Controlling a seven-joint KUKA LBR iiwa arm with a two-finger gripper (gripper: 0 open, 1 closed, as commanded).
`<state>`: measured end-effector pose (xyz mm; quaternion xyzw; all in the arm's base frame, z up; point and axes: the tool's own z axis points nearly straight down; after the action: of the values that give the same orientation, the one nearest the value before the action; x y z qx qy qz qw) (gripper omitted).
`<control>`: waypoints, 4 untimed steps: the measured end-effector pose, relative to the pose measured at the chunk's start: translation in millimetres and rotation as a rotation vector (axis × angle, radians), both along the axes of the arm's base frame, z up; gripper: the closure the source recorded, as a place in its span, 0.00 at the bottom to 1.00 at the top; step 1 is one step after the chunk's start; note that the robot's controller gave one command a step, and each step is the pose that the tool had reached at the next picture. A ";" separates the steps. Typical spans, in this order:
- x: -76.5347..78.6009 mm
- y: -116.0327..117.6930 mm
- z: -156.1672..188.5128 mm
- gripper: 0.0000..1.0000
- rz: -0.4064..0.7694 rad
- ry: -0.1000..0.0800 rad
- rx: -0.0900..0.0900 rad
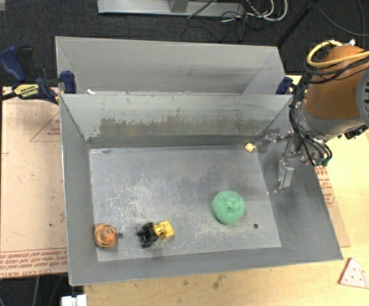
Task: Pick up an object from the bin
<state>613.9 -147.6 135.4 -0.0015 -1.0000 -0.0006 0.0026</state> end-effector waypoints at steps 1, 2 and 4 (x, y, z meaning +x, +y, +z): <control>1.7 0.4 5.2 0.00 0.002 -0.007 -0.001; -32.6 23.5 -45.4 0.00 0.054 -0.011 -0.002; -41.0 67.7 -68.2 0.00 0.124 -0.007 -0.001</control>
Offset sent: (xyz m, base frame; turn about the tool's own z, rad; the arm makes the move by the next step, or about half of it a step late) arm -0.0466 0.0322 -0.0654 -0.0766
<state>572.9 -79.9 67.2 0.0605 -0.9982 0.0002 -0.0008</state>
